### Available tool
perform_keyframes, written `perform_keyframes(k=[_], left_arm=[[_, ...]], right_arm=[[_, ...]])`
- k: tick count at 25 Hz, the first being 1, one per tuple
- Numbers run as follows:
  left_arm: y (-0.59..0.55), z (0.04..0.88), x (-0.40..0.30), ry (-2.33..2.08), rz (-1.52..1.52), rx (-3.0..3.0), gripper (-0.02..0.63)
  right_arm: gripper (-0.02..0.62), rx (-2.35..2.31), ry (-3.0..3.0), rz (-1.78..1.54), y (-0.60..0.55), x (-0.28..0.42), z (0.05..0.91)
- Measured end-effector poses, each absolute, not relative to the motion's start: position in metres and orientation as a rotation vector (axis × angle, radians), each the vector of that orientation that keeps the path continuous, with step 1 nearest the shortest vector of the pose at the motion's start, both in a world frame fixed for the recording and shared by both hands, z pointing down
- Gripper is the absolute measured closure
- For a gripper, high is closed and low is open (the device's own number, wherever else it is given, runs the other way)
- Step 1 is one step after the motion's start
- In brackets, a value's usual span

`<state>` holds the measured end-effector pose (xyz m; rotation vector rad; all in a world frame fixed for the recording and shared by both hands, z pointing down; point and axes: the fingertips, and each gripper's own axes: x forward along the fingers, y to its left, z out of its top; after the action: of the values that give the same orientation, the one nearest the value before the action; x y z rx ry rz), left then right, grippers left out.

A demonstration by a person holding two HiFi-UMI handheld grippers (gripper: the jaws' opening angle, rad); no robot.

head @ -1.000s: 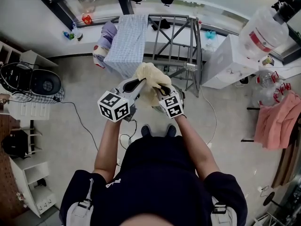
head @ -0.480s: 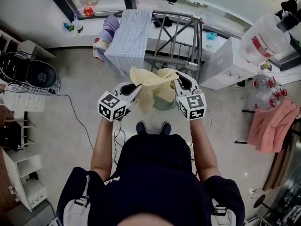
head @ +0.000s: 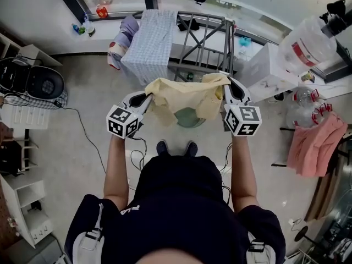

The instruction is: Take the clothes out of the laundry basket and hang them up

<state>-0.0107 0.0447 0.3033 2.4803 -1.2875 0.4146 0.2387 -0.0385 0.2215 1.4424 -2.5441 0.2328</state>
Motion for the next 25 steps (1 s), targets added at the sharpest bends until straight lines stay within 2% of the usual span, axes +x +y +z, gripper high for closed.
perform_keyframes(k=[6, 15, 25], left_arm=[[0.028, 0.258, -0.036, -1.478, 0.306, 2.499, 0.572], [-0.021, 0.188, -0.047, -1.544, 0.057, 2.520, 0.572], [-0.074, 0.139, -0.048, -1.526, 0.010, 2.587, 0.572]], right_arm=[[0.575, 1.591, -2.412, 0.263, -0.038, 0.268, 0.207], [0.575, 1.673, -2.289, 0.086, -0.043, 0.271, 0.155], [0.574, 1.771, -2.240, 0.097, -0.079, 0.279, 0.127]])
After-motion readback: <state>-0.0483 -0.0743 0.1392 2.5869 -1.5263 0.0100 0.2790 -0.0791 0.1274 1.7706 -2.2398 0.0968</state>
